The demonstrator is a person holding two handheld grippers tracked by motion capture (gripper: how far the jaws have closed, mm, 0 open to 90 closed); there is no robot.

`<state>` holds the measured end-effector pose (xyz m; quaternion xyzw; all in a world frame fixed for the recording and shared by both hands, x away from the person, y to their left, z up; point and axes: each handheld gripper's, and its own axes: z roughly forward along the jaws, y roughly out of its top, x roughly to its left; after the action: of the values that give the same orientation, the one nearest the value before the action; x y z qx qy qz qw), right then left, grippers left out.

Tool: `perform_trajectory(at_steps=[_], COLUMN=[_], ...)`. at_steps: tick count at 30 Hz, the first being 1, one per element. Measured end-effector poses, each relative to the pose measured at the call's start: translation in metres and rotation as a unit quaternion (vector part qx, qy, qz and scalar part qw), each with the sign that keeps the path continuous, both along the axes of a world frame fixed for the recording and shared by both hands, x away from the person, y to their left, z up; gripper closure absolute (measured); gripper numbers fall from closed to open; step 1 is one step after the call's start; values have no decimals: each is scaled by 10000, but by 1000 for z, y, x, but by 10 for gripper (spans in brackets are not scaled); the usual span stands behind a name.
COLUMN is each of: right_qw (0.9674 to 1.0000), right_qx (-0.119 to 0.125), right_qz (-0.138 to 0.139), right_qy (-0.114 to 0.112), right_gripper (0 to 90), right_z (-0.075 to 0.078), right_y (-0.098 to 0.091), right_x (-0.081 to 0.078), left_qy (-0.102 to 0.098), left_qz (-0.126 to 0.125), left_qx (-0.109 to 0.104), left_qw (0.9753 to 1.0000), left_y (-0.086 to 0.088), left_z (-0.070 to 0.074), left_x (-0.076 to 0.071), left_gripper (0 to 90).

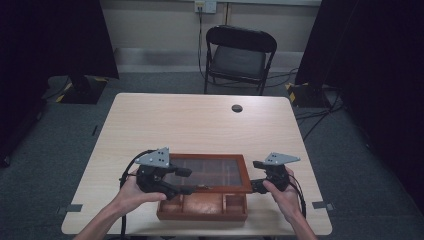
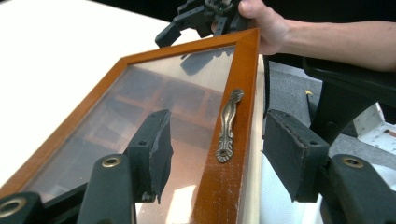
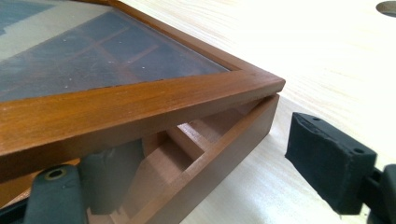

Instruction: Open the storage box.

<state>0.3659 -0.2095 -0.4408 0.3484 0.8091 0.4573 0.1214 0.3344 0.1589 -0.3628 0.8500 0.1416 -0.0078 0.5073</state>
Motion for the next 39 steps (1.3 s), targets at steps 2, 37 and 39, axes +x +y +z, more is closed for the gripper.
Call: perform_trajectory(at_steps=[2,37,39], right_qw=[10000,9991,9991], right_qx=[30,369,373], right_qz=[11,29,33], right_qy=[7,-198,-187], right_gripper=[185,246,246], right_z=[1,32,33], right_y=[0,8,8], right_x=[1,19,19], left_qy=[-136,-462,-435], left_qz=[107,1118,1164], left_qx=[-96,-412,-426], left_qw=[9998,9918,9913], left_y=[2,39,41], left_z=[3,1,-1], left_x=[-1,18,20], left_gripper=[373,318,323])
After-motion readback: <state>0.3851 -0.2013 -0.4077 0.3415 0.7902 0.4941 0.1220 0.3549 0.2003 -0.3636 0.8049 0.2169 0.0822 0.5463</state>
